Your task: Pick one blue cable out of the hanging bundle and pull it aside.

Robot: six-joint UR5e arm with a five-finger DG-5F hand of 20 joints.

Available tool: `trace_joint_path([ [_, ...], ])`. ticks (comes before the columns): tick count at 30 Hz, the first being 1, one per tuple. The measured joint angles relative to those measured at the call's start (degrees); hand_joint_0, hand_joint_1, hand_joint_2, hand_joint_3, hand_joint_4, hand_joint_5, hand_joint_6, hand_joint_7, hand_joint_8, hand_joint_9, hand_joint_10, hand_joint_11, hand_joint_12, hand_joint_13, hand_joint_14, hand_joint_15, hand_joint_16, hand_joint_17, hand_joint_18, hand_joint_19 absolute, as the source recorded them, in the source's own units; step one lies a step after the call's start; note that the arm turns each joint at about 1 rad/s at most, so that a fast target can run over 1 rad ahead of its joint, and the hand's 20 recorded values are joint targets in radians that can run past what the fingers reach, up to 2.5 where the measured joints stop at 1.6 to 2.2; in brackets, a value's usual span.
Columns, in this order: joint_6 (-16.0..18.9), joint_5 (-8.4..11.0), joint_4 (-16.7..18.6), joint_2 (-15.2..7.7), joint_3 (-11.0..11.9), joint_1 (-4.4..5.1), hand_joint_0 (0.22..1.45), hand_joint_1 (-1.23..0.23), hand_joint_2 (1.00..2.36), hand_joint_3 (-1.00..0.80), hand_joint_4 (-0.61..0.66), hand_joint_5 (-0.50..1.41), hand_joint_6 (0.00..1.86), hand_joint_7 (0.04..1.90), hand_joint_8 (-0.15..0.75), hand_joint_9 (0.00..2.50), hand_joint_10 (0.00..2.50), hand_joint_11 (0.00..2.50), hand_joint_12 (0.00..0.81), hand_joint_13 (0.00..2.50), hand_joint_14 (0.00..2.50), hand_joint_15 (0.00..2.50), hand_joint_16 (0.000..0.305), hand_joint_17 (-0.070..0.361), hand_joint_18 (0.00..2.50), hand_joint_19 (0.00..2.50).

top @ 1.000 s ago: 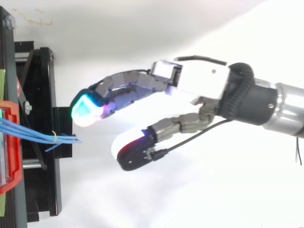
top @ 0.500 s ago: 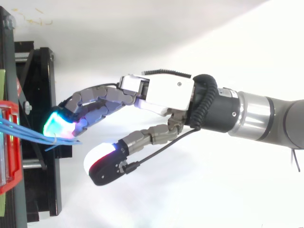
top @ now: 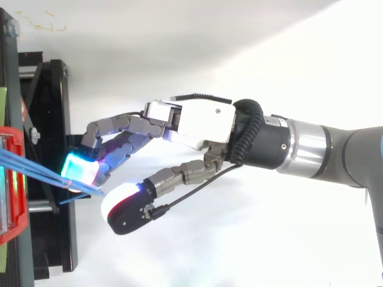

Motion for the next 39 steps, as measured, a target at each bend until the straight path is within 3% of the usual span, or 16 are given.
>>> trace_joint_path([
  [5, 0.7, -1.54, -1.0, 0.0, 1.4, -0.45, 0.56, -0.65, 1.01, -0.41, 0.08, -0.07, 0.50, 1.31, 0.274, 0.85, 0.01, 0.33, 0.354, 0.61, 0.01, 0.31, 0.043, 0.097, 0.48, 0.47],
  [10, 2.1, -3.55, -4.8, 0.1, 3.9, -0.96, 0.56, -0.66, 1.01, -0.36, 0.08, -0.11, 0.64, 1.09, 0.276, 0.84, 0.01, 0.36, 0.354, 0.61, 0.01, 0.31, 0.043, 0.098, 0.49, 0.48],
  [17, 3.4, -5.19, -11.8, 0.5, 6.8, -1.42, 0.57, -0.66, 1.01, -0.38, 0.09, -0.12, 0.68, 1.02, 0.276, 0.85, 0.01, 0.36, 0.353, 0.61, 0.01, 0.31, 0.043, 0.098, 0.49, 0.47],
  [27, 3.6, -5.54, -16.5, 2.5, 7.3, -1.76, 0.57, -0.63, 1.01, -0.40, 0.09, -0.11, 0.68, 1.03, 0.278, 0.86, 0.01, 0.37, 0.352, 0.62, 0.01, 0.32, 0.043, 0.098, 0.50, 0.47],
  [39, 1.6, -5.54, -17.6, 4.7, 7.4, -2.45, 0.57, -0.71, 1.01, -0.34, 0.11, -0.16, 0.84, 0.86, 0.286, 0.85, 0.02, 0.43, 0.358, 0.62, 0.01, 0.34, 0.044, 0.100, 0.50, 0.48],
])
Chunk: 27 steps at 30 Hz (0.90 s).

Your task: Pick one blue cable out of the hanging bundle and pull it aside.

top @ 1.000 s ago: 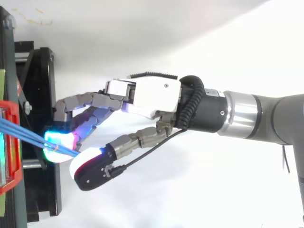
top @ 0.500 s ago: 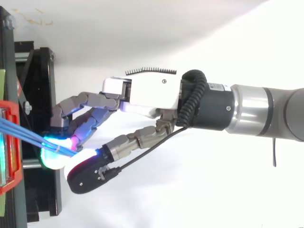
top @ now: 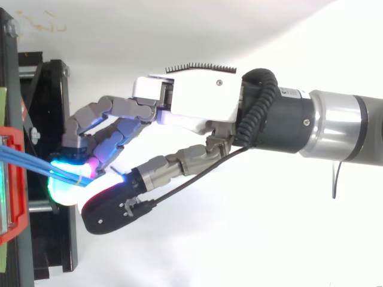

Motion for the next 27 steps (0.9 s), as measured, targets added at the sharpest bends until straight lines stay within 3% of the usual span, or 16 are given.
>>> trace_joint_path([
  [6, -0.1, 0.00, -0.2, 0.1, 0.4, -0.37, 0.55, -0.70, 1.01, -0.42, 0.13, -0.16, 0.85, 0.79, 0.289, 0.86, 0.01, 0.45, 0.362, 0.62, 0.01, 0.33, 0.045, 0.102, 0.51, 0.49],
  [11, 0.0, 0.00, -2.3, 0.1, 1.6, -0.89, 0.55, -0.55, 1.00, -0.43, 0.12, -0.13, 0.78, 0.87, 0.287, 0.88, 0.01, 0.45, 0.360, 0.62, 0.01, 0.34, 0.045, 0.102, 0.51, 0.49],
  [16, 0.1, -0.08, -4.1, 0.1, 1.9, -1.43, 0.56, -0.59, 1.02, -0.26, 0.08, -0.15, 0.82, 0.93, 0.296, 0.90, 0.02, 0.49, 0.362, 0.63, 0.01, 0.36, 0.045, 0.101, 0.52, 0.50],
  [19, 0.1, -0.31, -4.9, 0.2, 1.9, -1.67, 0.56, -0.65, 1.02, -0.19, 0.10, -0.17, 0.88, 0.87, 0.302, 0.90, 0.02, 0.53, 0.367, 0.64, 0.01, 0.36, 0.045, 0.102, 0.53, 0.50],
  [27, -1.1, -0.45, -5.3, 1.2, 1.9, -1.81, 0.58, -0.72, 1.02, -0.11, 0.03, -0.18, 0.93, 0.84, 0.302, 0.92, 0.02, 0.60, 0.367, 0.67, 0.01, 0.39, 0.045, 0.102, 0.56, 0.51],
])
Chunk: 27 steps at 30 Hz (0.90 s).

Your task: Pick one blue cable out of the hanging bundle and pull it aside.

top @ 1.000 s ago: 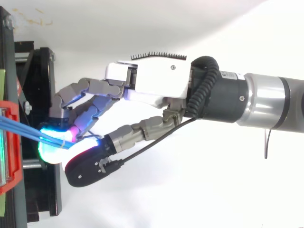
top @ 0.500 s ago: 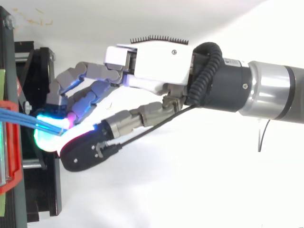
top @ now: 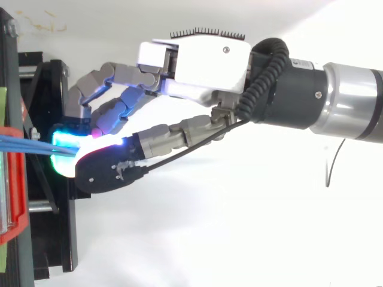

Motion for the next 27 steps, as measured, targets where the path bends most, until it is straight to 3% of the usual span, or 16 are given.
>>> trace_joint_path([
  [8, -1.4, 0.07, -0.4, 1.1, 0.0, 0.21, 0.62, -0.75, 1.03, -0.06, -0.06, -0.18, 0.96, 0.92, 0.311, 0.99, 0.02, 0.67, 0.365, 0.72, 0.02, 0.41, 0.045, 0.102, 0.62, 0.52],
  [11, -1.4, 0.14, -0.7, 1.2, 0.0, 0.23, 0.66, -0.77, 1.03, -0.04, -0.10, -0.18, 0.97, 1.09, 0.311, 1.02, 0.02, 0.68, 0.368, 0.75, 0.02, 0.41, 0.045, 0.102, 0.64, 0.52],
  [14, -1.4, 0.17, -1.1, 1.2, 0.0, 0.33, 0.69, -0.79, 1.03, -0.06, -0.14, -0.19, 0.98, 1.08, 0.311, 1.02, 0.02, 0.70, 0.364, 0.76, 0.02, 0.43, 0.045, 0.101, 0.66, 0.53],
  [15, -1.3, 0.17, -1.3, 1.2, 0.0, 0.36, 0.71, -0.80, 1.03, -0.07, -0.13, -0.19, 0.98, 1.17, 0.308, 1.03, 0.02, 0.70, 0.363, 0.77, 0.02, 0.43, 0.045, 0.100, 0.67, 0.53],
  [19, -1.2, 0.13, -2.0, 1.2, 0.0, 0.41, 0.75, -0.80, 1.02, -0.21, -0.14, -0.19, 0.99, 1.10, 0.304, 1.05, 0.02, 0.72, 0.359, 0.79, 0.02, 0.44, 0.044, 0.099, 0.68, 0.55],
  [27, -1.0, 0.06, -2.5, 1.3, 0.1, 0.46, 0.71, -0.76, 1.00, -0.45, -0.09, -0.18, 0.99, 1.01, 0.306, 1.08, 0.02, 0.73, 0.360, 0.80, 0.02, 0.44, 0.044, 0.098, 0.70, 0.53],
])
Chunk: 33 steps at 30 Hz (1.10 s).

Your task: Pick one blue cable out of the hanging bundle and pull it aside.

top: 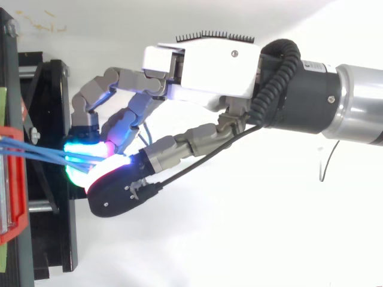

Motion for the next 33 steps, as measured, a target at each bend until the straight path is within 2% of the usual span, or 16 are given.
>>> trace_joint_path([
  [6, 0.1, -0.38, 0.0, 0.0, 0.0, 0.01, 0.67, -0.72, 1.00, -0.50, -0.03, -0.17, 0.99, 0.94, 0.307, 1.09, 0.02, 0.71, 0.365, 0.81, 0.02, 0.45, 0.044, 0.098, 0.69, 0.54],
  [9, 0.1, -0.45, 0.0, 0.0, 0.0, -0.02, 0.61, -0.67, 1.00, -0.50, 0.02, -0.17, 0.98, 0.85, 0.317, 1.10, 0.02, 0.72, 0.365, 0.81, 0.02, 0.47, 0.044, 0.098, 0.69, 0.56],
  [12, 0.1, -0.47, 0.0, 0.0, 0.0, -0.02, 0.56, -0.58, 1.00, -0.50, 0.04, -0.16, 0.96, 0.85, 0.327, 1.11, 0.02, 0.72, 0.375, 0.82, 0.02, 0.47, 0.045, 0.102, 0.70, 0.58],
  [16, 0.1, -0.48, 0.0, 0.0, 0.0, -0.05, 0.55, -0.57, 1.00, -0.50, 0.05, -0.16, 0.95, 0.88, 0.332, 1.12, 0.02, 0.71, 0.379, 0.83, 0.02, 0.48, 0.046, 0.104, 0.70, 0.58],
  [19, 0.1, -0.48, 0.0, 0.0, 0.0, -0.11, 0.58, -0.65, 1.02, -0.30, 0.05, -0.15, 0.95, 0.94, 0.332, 1.13, 0.02, 0.74, 0.374, 0.83, 0.02, 0.49, 0.045, 0.101, 0.69, 0.60],
  [21, 0.1, -0.48, 0.0, 0.0, 0.0, -0.12, 0.58, -0.69, 1.02, -0.26, 0.05, -0.15, 0.95, 0.96, 0.331, 1.12, 0.02, 0.73, 0.373, 0.83, 0.02, 0.49, 0.045, 0.102, 0.69, 0.59],
  [22, 0.1, -0.49, 0.0, 0.0, 0.0, -0.14, 0.61, -0.75, 1.02, -0.18, 0.02, -0.16, 0.95, 0.96, 0.330, 1.12, 0.02, 0.74, 0.371, 0.83, 0.02, 0.49, 0.045, 0.101, 0.69, 0.59],
  [24, 0.1, -0.48, 0.0, 0.0, 0.0, -0.18, 0.63, -0.78, 1.02, -0.17, -0.02, -0.16, 0.96, 0.95, 0.320, 1.10, 0.02, 0.73, 0.368, 0.83, 0.02, 0.49, 0.045, 0.101, 0.70, 0.59],
  [25, 0.1, -0.49, 0.0, 0.0, 0.0, -0.20, 0.67, -0.83, 1.02, -0.19, -0.09, -0.17, 0.97, 0.98, 0.311, 1.09, 0.02, 0.74, 0.358, 0.83, 0.02, 0.49, 0.045, 0.100, 0.71, 0.58],
  [26, 0.1, -0.48, 0.0, 0.0, 0.0, -0.22, 0.68, -0.83, 1.02, -0.21, -0.10, -0.17, 0.97, 0.99, 0.307, 1.09, 0.02, 0.74, 0.356, 0.83, 0.02, 0.49, 0.044, 0.100, 0.71, 0.58],
  [27, 0.1, -0.48, 0.0, 0.0, 0.0, -0.25, 0.73, -0.85, 1.02, -0.30, -0.17, -0.18, 0.98, 0.96, 0.293, 1.08, 0.02, 0.76, 0.352, 0.83, 0.02, 0.50, 0.044, 0.099, 0.72, 0.57],
  [28, 0.1, -0.48, 0.0, 0.0, 0.0, -0.27, 0.76, -0.85, 1.01, -0.42, -0.18, -0.18, 0.97, 1.01, 0.273, 1.09, 0.02, 0.76, 0.348, 0.84, 0.02, 0.49, 0.043, 0.097, 0.72, 0.58],
  [30, 0.1, -0.51, 0.0, 0.0, 0.0, -0.34, 0.79, -0.86, 1.00, -0.50, -0.21, -0.18, 0.97, 1.09, 0.264, 1.10, 0.02, 0.75, 0.337, 0.85, 0.02, 0.51, 0.042, 0.095, 0.73, 0.58],
  [33, 0.1, -0.65, 0.0, 0.0, 0.0, -0.37, 0.80, -0.87, 1.00, -0.50, -0.26, -0.18, 0.97, 1.11, 0.236, 1.12, 0.02, 0.76, 0.331, 0.87, 0.02, 0.51, 0.041, 0.092, 0.74, 0.57],
])
